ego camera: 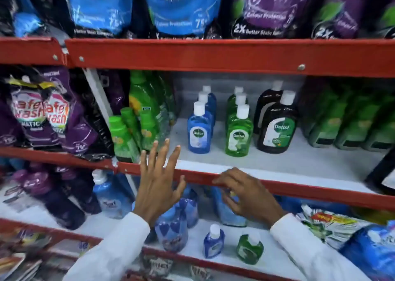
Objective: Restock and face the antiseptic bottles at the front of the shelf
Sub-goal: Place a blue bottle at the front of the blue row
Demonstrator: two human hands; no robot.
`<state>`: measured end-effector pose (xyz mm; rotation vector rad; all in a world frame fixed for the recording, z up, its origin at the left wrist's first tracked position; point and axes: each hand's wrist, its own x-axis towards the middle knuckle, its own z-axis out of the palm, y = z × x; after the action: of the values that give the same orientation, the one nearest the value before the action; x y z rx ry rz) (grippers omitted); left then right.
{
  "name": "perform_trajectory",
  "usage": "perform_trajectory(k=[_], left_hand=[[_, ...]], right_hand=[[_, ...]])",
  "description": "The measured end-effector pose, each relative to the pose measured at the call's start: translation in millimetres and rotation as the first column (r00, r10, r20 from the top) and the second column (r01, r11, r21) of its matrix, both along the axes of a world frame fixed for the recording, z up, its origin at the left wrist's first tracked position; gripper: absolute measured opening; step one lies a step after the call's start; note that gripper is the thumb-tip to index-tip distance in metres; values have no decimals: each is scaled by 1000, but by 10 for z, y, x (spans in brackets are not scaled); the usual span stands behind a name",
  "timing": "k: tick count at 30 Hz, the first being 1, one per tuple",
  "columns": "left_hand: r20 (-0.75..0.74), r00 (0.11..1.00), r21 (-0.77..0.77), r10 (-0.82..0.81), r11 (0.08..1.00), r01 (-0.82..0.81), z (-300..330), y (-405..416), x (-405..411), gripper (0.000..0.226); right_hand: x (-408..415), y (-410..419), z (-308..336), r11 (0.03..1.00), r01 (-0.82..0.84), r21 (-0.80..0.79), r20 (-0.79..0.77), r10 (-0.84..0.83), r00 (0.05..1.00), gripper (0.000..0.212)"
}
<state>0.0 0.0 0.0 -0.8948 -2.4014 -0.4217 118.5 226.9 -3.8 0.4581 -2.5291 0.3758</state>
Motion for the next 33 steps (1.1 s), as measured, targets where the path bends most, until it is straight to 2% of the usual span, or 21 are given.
perform_trajectory(k=[1,2,4,6,8,10,14,17,20,25,29,33], left_hand=[[48,999,-47,18,999,-16,-86,-11,-37,79],[76,997,-70,35,997,-30,-143,-27,-65,79],[134,990,-132,45,991,-27,-316,-81,-133,75],[173,984,-154,31,988,-4,-426,-104,-181,75],[171,985,-135,9,991,14,-444,-114,-199,78],[198,980,-113,-9,993,32,-447,-120,-206,81],[231,972,-77,-48,995,67,-444,-147,-218,83],[238,969,-56,-62,995,78,-448,-162,-235,83],[237,969,-48,-71,995,85,-457,-160,-240,83],[231,970,-25,-73,996,81,-496,-154,-253,83],[227,972,-22,-67,997,73,-501,-135,-237,81],[228,970,-10,-82,996,87,-478,-141,-220,81]], right_hand=[[-6,-12,-173,999,13,-36,119,-8,993,31],[-8,-34,-302,999,32,-42,301,-18,954,39],[-27,-64,-653,999,54,10,615,-48,787,53],[-88,-87,-931,997,39,65,739,-74,670,61],[-153,-97,-1121,996,37,81,776,-87,625,63],[-214,-98,-1268,995,46,89,790,-99,605,56],[-233,-90,-1356,993,120,-7,783,-69,618,45],[-160,-99,-1167,976,197,-89,712,-76,698,44],[-85,-122,-617,947,246,-209,601,-74,796,44],[3,-225,559,874,238,-424,313,-105,944,46],[-147,-324,1168,836,241,-493,159,-186,970,47],[-529,-350,1286,825,271,-496,148,-227,962,48]])
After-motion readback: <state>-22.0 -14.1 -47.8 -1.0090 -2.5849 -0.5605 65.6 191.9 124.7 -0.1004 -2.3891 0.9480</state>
